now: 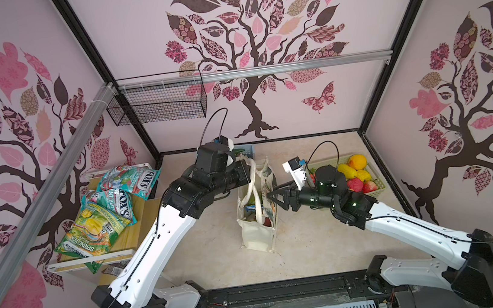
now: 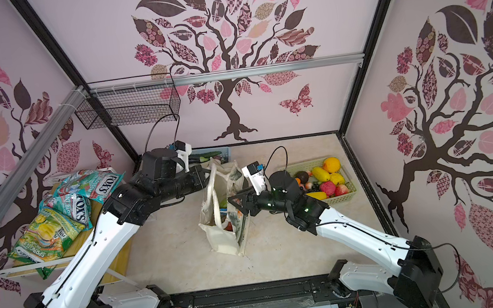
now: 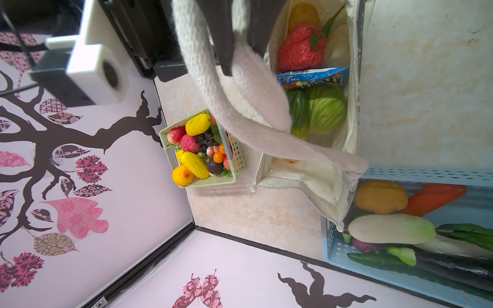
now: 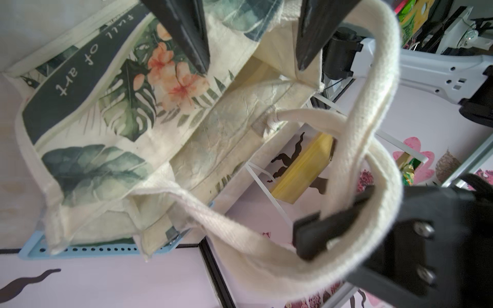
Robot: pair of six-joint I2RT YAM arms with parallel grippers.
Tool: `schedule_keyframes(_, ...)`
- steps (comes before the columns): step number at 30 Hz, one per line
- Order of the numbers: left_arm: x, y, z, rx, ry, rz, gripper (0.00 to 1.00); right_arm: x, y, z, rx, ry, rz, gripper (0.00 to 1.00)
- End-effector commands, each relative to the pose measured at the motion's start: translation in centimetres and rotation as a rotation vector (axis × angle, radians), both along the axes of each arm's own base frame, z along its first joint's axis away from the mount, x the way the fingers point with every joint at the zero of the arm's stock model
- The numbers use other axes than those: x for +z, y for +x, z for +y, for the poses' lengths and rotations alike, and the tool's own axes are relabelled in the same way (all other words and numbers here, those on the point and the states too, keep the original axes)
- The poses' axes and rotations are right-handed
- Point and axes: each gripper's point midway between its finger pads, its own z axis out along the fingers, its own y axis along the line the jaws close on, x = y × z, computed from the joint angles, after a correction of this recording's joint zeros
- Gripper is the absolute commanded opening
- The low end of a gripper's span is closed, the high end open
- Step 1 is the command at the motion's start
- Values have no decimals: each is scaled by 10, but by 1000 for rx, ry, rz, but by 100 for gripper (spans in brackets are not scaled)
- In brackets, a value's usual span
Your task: Place the food into the grocery bag and tie it
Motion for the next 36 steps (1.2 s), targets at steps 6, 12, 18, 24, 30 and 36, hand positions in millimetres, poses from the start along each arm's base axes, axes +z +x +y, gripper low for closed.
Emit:
schedule_keyframes(6, 19, 2, -4, -12, -50, -47, 8, 27, -15, 26, 187, 163, -124, 55)
schedule_keyframes(12, 21, 2, -6, -18, -57, -46, 8, 34, -18, 42, 271, 220, -153, 55)
schedule_keyframes(18, 21, 4, -9, -26, -65, -43, 7, 34, -20, 54, 319, 250, -187, 59)
schedule_keyframes(24, 20, 5, -14, -34, -67, -39, 3, 35, -25, 67, 355, 257, -230, 63)
schedule_keyframes(30, 19, 7, -17, -34, -61, -35, 0, 45, -24, 73, 375, 288, -248, 65)
schedule_keyframes(36, 18, 8, -17, -26, -61, -34, 0, 49, -24, 80, 384, 299, -249, 66)
